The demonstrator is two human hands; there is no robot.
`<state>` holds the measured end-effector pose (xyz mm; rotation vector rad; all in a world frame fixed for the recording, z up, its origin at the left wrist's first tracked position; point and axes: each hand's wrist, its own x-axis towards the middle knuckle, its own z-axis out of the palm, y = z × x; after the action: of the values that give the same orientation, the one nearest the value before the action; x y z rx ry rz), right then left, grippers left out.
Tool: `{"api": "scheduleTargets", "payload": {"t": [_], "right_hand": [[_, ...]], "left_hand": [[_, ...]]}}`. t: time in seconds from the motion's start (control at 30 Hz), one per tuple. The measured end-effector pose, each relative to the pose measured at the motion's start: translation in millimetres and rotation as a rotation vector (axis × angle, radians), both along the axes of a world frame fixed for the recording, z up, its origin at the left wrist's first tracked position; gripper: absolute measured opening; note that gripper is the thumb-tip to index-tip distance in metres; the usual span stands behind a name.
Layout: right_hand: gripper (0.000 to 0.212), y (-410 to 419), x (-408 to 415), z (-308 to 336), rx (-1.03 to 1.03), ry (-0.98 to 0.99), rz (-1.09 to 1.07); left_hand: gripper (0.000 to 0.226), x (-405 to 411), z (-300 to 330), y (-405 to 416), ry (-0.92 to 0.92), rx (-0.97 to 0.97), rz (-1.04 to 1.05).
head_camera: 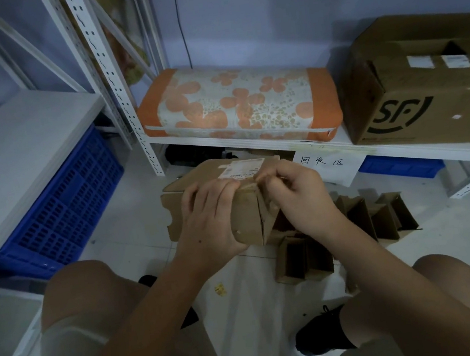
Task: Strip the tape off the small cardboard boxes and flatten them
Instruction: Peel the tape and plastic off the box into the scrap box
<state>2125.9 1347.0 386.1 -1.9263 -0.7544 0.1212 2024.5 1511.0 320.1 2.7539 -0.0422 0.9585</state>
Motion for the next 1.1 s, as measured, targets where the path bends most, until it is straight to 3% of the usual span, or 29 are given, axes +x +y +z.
{"api": "scheduleTargets", "payload": {"t": [0.07,0.2,0.43,0.53,0.63,0.83,0.97,1.1], "right_hand": [[0.023,-3.6,4.2,2.2,-0.042,-0.005,0.062],[0.007,-4.0,8.4,3.3,-0.180,-0.114,0.167],[0.013,-1.9,16.0,21.9,-0.528,-0.233,0.267],[0.011,0.9,14.5,20.3,-0.556,-0.308,0.284],[0.009,2.8,13.8,18.6,-0.489,-0.268,0.250],[0.013,2.0,12.4,21.5,-0.267,0.055,0.073],[0.018,2.9,9.8,13.1,0.040,0.297,-0.041],[0.018,9.2,3.8,13.3,0.408,0.587,0.005]], "left_hand": [[0.088,-2.3,-1.5,1.9,0.010,0.017,-0.013],[0.074,-4.1,-4.2,-0.4,0.002,0.066,-0.037],[0.064,-7.7,-11.2,-2.1,-0.011,0.149,-0.070],[0.064,-6.9,-10.5,-1.4,-0.003,0.146,-0.057],[0.066,-5.6,-6.6,-1.4,-0.002,0.126,-0.048],[0.080,-5.0,-3.5,0.9,0.000,0.049,-0.033],[0.101,-3.3,-4.0,4.6,0.020,-0.053,0.021],[0.104,-2.5,-2.5,4.9,0.060,-0.230,0.063]]}}
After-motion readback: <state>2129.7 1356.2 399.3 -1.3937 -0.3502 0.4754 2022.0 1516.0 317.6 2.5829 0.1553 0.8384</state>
